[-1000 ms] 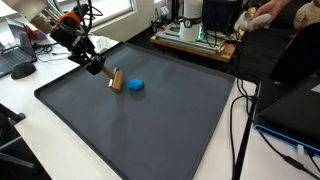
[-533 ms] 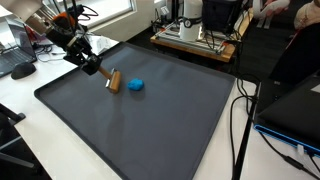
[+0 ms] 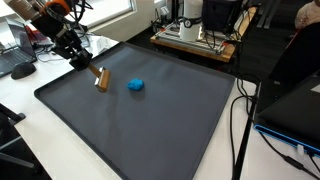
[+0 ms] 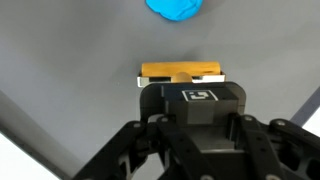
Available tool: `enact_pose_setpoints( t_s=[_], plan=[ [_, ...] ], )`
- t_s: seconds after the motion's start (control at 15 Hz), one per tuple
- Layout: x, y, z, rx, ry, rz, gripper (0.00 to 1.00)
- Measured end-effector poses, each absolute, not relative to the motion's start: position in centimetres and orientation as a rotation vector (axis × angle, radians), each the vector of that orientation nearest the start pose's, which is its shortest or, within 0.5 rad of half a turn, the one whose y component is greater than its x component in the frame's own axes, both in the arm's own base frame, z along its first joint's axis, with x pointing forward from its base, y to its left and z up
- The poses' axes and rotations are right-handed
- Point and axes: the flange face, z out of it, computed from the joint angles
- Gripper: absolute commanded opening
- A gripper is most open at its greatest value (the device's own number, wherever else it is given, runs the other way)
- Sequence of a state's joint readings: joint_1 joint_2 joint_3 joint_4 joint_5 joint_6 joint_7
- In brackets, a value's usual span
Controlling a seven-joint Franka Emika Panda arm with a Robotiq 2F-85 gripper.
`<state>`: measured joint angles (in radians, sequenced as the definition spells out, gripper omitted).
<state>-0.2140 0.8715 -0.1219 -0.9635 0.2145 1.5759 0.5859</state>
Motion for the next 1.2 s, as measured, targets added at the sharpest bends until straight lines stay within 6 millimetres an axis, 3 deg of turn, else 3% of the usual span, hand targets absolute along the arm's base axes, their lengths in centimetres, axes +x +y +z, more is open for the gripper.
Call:
enact_pose_setpoints(
  t_s=[0.4,0.67,1.2],
  plan=[
    [71.1,-16.7,36.9,-2.849,1.22,0.292,0.22],
    [69.5,-14.1,37.9,-2.928,1.123,0.248,0.22],
    [65.2,-6.0,38.5,-3.117,0.842,0.075,0.22]
  ],
)
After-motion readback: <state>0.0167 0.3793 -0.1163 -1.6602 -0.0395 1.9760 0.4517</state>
